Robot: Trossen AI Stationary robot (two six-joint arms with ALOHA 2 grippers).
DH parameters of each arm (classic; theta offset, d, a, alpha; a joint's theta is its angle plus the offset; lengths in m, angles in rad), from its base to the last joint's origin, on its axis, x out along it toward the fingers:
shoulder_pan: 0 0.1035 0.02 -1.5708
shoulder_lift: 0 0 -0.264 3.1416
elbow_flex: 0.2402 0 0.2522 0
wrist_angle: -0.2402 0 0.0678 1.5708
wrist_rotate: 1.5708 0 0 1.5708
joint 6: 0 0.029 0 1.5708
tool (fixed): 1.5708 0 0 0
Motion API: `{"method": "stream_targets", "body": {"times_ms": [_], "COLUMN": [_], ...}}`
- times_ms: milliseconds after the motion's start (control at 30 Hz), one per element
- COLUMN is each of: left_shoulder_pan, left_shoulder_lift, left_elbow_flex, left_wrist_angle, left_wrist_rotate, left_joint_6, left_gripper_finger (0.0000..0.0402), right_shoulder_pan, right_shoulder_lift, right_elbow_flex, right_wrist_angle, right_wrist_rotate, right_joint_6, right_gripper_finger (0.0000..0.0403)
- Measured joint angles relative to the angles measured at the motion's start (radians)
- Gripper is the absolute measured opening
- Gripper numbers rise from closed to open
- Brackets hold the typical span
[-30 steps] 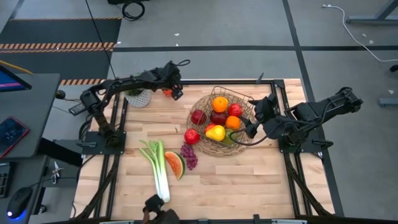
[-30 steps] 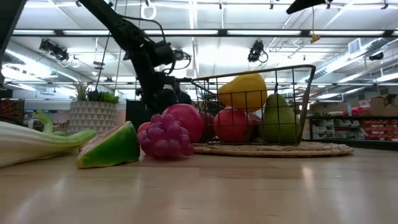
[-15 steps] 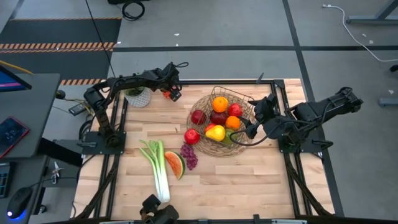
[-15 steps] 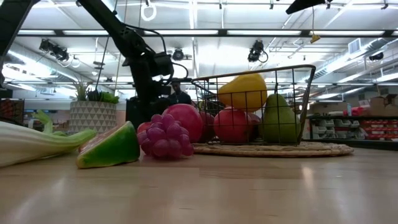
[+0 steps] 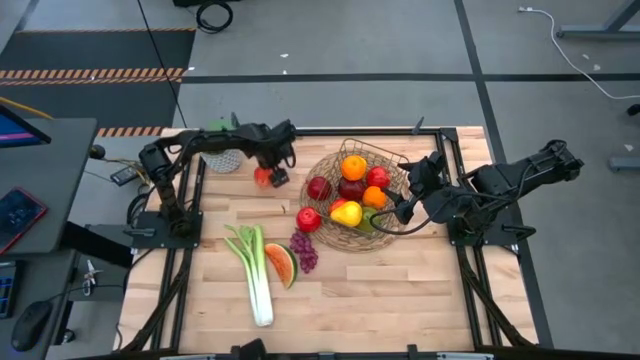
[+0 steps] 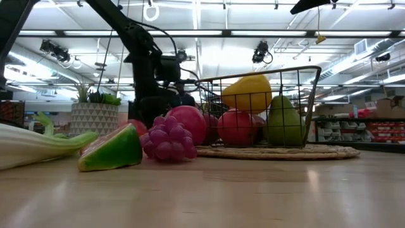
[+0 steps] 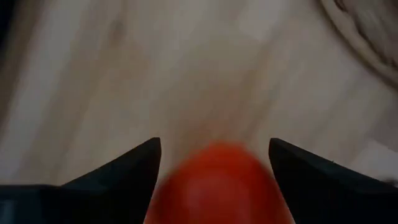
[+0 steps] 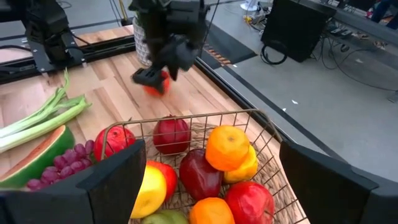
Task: Build produce basket
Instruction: Put the red apple into the gold wire basket
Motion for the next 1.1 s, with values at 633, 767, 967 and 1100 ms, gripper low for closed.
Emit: {"method": "stream_targets", "body": {"times_ms": [633,767,967,1100], "left_shoulder_pan": [-0.222,-0.281,-0.364,-0.379], "left_shoulder_lift": [-0.158,-0.251,-0.355,-0.391], "left_elbow_flex": [0.003,0.0,-0.056,-0.127], "left_wrist_angle": [-0.22,-0.282,-0.299,-0.294], "left_wrist_rotate": [-0.015,-0.01,-0.018,-0.088], "left_joint_6": [0.059,0.044,-0.022,-0.088], "left_gripper_finger": [0.0249,0.0239,0.0229,0.0235], "right_shoulder_pan": [0.0,0.0,-0.002,-0.002], "right_shoulder_lift": [0.036,0.035,0.035,0.035], "right_elbow_flex": [0.0,0.0,0.0,0.0], "right_wrist_angle": [0.007,0.012,0.055,0.101], "right_wrist_rotate": [-0.011,-0.009,-0.003,-0.01], "right_joint_6": [-0.006,-0.007,-0.015,-0.041], "right_gripper_finger": [0.0373,0.0373,0.0373,0.0373]}}
